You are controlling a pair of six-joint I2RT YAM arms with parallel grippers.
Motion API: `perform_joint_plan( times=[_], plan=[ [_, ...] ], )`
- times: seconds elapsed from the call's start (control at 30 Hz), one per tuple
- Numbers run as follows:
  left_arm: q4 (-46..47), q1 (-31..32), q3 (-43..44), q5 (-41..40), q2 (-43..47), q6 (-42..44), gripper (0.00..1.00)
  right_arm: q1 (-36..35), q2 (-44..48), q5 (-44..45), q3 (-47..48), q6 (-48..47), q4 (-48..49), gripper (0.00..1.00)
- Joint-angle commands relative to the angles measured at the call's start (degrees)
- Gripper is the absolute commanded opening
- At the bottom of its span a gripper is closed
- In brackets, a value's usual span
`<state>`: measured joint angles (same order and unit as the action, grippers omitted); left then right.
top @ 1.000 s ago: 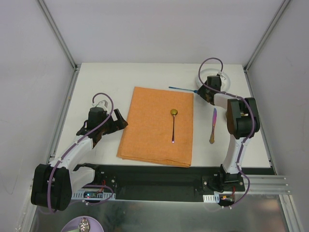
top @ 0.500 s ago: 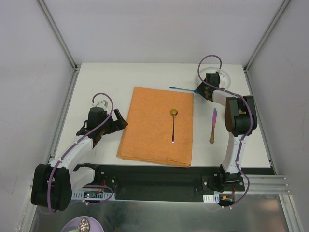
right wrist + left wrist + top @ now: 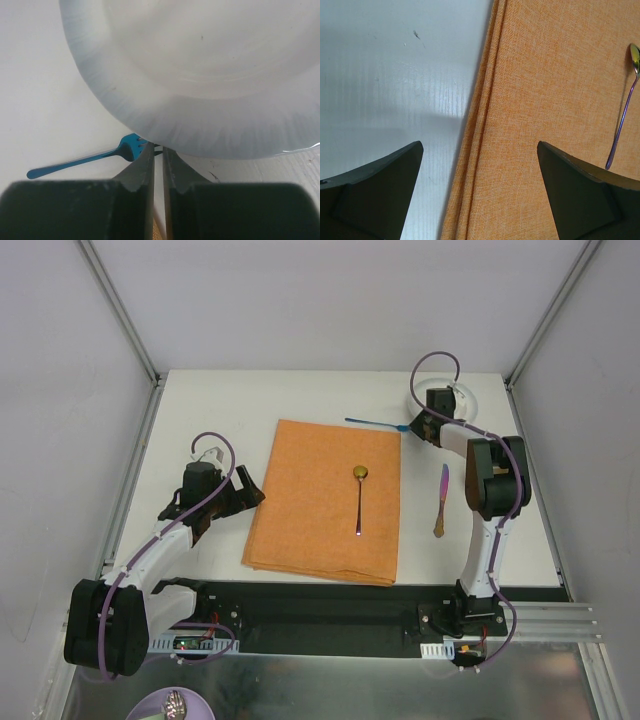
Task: Set the dinner table for one person
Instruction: Pick up the fork at the center of the board.
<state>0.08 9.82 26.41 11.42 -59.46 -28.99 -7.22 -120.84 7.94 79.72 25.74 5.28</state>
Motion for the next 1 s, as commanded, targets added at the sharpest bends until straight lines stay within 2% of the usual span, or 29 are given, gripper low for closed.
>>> perform_joint_plan(
  times=[0.0,0.03,0.3,0.63,0.8,0.97],
  plan=[
    [0.19,0.63,-0.13,-0.7,0.14,1.22,0.99,-0.07,-0.63,-0.12,2.19,0.19,-0.8,0.04],
    [0.19,0.63,-0.13,-0.52,0.22,1.22,0.99,0.02,-0.63,-0.21,2.1,0.1,-0.8,0.01],
    [0.19,0.63,-0.13,-0.43,0.22,1.13,0.99,-0.16,0.86,-2.58,-1.32,-0.51,3.76,0.01],
    [0.19,0.63,0.3,-0.17,-0.13,1.04,0.99,-0.16,9.03,-7.15,-9.32,3.0,16.59,0.01],
    [0.19,0.63,0.39,-0.08,-0.13,1.04,0.99,-0.16,13.51,-7.33,-11.95,5.37,21.43,0.01],
    [0.19,0.63,0.39,0.0,-0.04,1.04,0.99,-0.07,15.45,-7.51,-15.12,10.19,30.3,0.01]
  ],
)
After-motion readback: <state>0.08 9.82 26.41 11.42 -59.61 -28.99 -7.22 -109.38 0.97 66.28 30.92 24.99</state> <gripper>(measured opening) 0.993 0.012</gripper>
